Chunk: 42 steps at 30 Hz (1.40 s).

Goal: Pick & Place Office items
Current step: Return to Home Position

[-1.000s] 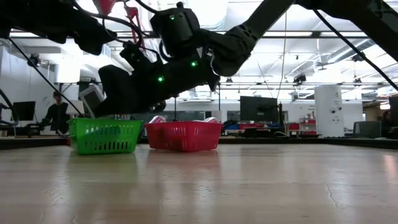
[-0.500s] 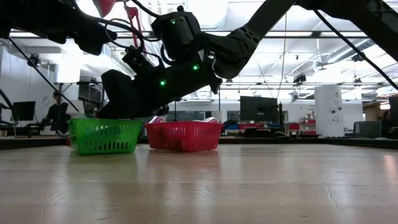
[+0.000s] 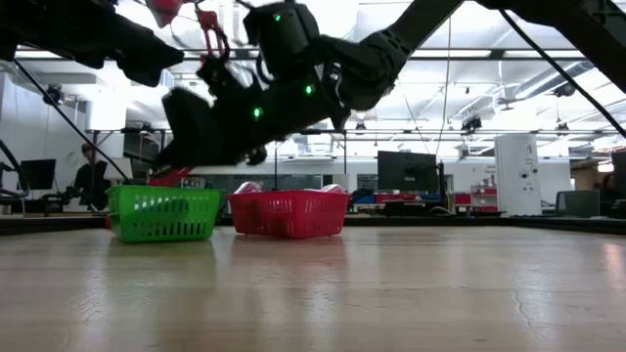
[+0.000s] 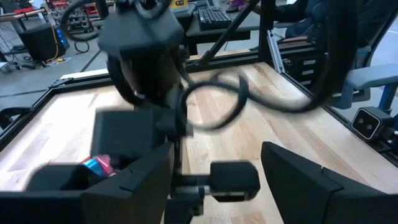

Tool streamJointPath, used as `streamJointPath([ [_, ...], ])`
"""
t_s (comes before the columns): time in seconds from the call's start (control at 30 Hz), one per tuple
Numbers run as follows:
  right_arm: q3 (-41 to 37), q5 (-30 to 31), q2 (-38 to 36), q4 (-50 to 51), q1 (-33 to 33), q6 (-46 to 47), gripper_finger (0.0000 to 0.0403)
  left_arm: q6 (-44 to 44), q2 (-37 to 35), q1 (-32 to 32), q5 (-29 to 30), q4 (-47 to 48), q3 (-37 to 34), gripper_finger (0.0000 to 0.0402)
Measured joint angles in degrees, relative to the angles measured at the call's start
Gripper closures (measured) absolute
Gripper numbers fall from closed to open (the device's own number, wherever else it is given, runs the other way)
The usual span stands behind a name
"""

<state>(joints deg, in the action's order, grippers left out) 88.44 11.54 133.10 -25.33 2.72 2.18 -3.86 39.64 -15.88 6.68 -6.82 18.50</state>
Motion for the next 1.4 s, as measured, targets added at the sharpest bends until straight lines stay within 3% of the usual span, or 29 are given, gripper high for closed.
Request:
streamJointPath([
  [0.33,-9.63,-0.02,-7.32,-2.69,0.72,-4.47,0.0277,0.00,0.00,0.00,0.00,0.00,0.00,0.0152],
  [0.67,-34.44,-0.05,-19.49,-26.04,0.79,-9.55,0.0272,0.00,0.00,0.00,0.00,0.05,0.00,0.0152],
  [0.87,-47.83,0.96,-28.31,-32.88,0.76,-8.59,0.0261,0.00,0.00,0.00,0.00,0.05,0.00,0.0152],
  [1.23,-70.18,3.66,-49.66,-33.54,0.76,-8.09,0.0258,0.00,-0.01,-0.01,0.00,0.26,0.00,0.0152],
  [1.4,-78.88,3.79,-58.11,-33.50,0.76,-0.01,0.0257,0.00,0.00,-0.02,0.00,0.47,0.00,0.0152],
])
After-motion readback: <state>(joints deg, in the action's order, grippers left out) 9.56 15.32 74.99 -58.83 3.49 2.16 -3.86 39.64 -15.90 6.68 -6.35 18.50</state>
